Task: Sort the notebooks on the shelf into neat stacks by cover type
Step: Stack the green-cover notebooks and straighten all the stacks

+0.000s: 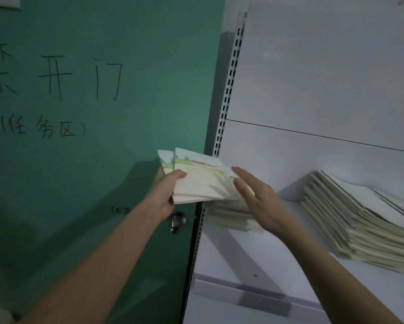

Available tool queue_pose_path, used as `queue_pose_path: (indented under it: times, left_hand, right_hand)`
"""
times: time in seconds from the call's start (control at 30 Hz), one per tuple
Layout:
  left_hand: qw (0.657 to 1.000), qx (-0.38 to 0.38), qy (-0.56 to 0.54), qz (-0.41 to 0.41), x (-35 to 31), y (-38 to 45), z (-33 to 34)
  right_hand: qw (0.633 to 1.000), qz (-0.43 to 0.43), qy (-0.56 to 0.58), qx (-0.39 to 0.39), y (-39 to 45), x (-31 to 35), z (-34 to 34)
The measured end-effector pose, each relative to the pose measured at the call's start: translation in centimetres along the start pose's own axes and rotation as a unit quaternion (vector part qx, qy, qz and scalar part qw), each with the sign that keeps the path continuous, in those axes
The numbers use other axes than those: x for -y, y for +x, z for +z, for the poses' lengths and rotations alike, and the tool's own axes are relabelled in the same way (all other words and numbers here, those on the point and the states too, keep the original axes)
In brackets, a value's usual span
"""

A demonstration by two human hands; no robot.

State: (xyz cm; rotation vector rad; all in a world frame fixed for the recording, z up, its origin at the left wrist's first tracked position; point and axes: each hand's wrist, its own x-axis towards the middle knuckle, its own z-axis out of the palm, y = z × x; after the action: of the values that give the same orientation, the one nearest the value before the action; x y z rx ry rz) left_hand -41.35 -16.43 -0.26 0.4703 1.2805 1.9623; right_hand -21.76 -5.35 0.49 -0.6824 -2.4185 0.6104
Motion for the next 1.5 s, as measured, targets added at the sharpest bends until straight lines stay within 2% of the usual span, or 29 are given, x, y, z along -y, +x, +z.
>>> queue_pose_path:
  times: [0.03, 0.1, 0.2, 0.33, 0.4, 0.5, 0.57, 0.7, 0.8, 0.87, 0.93, 1.0, 1.07, 1.2, 1.27, 1.33, 1.37, 1.43, 1.5]
  left_hand:
    - [1.0, -0.009, -0.017, 0.0, 0.1, 0.4, -0.2]
    - [0.999, -0.022, -0.049, -0.009, 0.0, 1.1, -0.5]
    - [0.998, -0.016, -0.065, -0.022, -0.5, 2.1, -0.6]
    - [0.997, -0.001, -0.068, -0.019, -0.5, 3.4, -0.4]
    - [0.997, 0.009, -0.071, -0.014, -0.6, 3.8, -0.3]
    - [0.996, 0.031, -0.076, -0.022, -1.2, 4.2, -0.3]
    - [0.994, 0.039, -0.098, -0.036, -1.5, 4.3, -0.4]
    - [0.997, 0.034, -0.07, -0.015, -1.9, 4.1, -0.6]
    - [0.999, 0.045, -0.028, -0.012, -1.4, 3.6, 0.0]
    - [0.998, 0.057, -0.013, -0.018, -0.8, 3.0, 1.0]
    - [0.997, 0.079, -0.01, -0.022, -0.4, 2.4, 2.2]
    - [0.994, 0.104, -0.002, -0.03, -0.1, 2.1, 3.4]
    - [0.994, 0.107, -0.001, -0.025, 0.3, 1.9, 4.2]
    - [0.996, 0.076, 0.002, -0.035, 1.5, 1.7, 5.9]
    - [0.996, 0.074, -0.01, -0.042, 1.6, 1.4, 7.2]
    - [0.996, 0.073, -0.021, -0.045, 1.7, 1.0, 8.8]
    - [0.996, 0.072, -0.019, -0.043, 1.7, 0.9, 9.6]
    - [0.996, 0.08, 0.001, -0.047, 2.1, 0.1, 11.3]
    - [0.991, 0.112, 0.014, -0.07, 2.5, -1.1, 13.0]
  right_hand:
    - [1.0, 0.024, -0.02, -0.002, 0.0, -0.6, -0.2]
    - [0.993, 0.059, -0.086, 0.054, -0.1, -1.4, 0.0]
    - [0.967, 0.034, -0.228, 0.109, -0.1, -1.8, 1.0]
    - [0.962, 0.061, -0.241, 0.116, 0.3, -0.9, 0.4]
    - [0.97, 0.081, -0.2, 0.112, 0.7, -1.0, 0.1]
    - [0.993, 0.089, -0.045, 0.061, 1.0, -1.5, -0.4]
    - [0.995, 0.093, 0.028, 0.006, 1.4, -1.2, -0.7]
    - [0.974, 0.115, 0.095, -0.17, 2.8, -0.2, -0.8]
    - [0.957, 0.107, 0.143, -0.229, 3.7, 1.2, -1.0]
    - [0.971, 0.06, 0.116, -0.2, 3.5, 2.4, -0.7]
    - [0.993, 0.007, 0.01, -0.114, 2.8, 3.3, -0.1]
    - [0.99, -0.042, -0.137, -0.013, 2.3, 2.7, 1.0]
    - [0.981, -0.046, -0.184, 0.025, 1.6, 1.6, 1.5]
    - [0.995, -0.039, -0.085, 0.036, 0.4, -0.4, -0.3]
    - [0.999, 0.002, -0.023, -0.033, 0.2, -1.2, -1.9]
    - [0.986, 0.088, 0.023, -0.142, 0.0, -2.3, -3.9]
    - [0.976, 0.139, 0.061, -0.154, -0.2, -2.8, -4.9]
    - [0.95, 0.198, 0.222, -0.093, -1.1, -4.0, -6.2]
    - [0.9, 0.21, 0.378, -0.058, -2.5, -4.9, -7.1]
